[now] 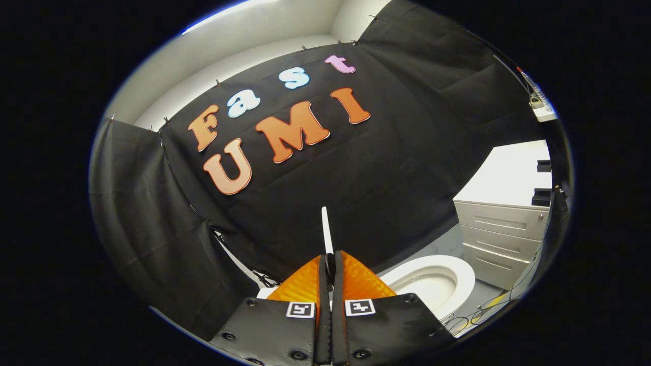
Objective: Open the toilet lid.
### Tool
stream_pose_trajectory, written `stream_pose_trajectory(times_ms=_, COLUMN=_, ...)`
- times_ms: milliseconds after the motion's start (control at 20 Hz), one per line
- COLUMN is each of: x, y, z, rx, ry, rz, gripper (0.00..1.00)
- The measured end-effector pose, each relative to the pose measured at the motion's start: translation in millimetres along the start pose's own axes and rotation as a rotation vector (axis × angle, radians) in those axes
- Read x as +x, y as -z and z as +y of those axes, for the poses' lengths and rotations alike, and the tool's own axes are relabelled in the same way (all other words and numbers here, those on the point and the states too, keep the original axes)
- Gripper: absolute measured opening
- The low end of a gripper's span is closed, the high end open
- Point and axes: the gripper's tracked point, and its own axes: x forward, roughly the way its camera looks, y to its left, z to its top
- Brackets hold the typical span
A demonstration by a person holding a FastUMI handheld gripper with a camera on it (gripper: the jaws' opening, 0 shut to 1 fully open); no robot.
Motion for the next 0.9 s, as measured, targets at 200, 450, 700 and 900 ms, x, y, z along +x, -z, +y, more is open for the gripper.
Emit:
stream_pose_trajectory(times_ms=200, x=-3.4, y=6.5, z=30.2, rx=-0.05, ry=-0.028, rz=0.014, gripper=0.09)
stream_pose_trajectory(times_ms=450, x=-6.7, y=14.5, z=57.4, rx=-0.09, ry=-0.049, rz=0.023, gripper=0.09)
stream_pose_trajectory(times_ms=700, x=-7.2, y=23.7, z=83.1, rx=-0.164, ry=-0.061, rz=0.04, gripper=0.08)
stream_pose_trajectory(times_ms=900, x=-9.2, y=32.7, z=111.8, rx=-0.244, ry=-0.083, rz=0.054, gripper=0.08)
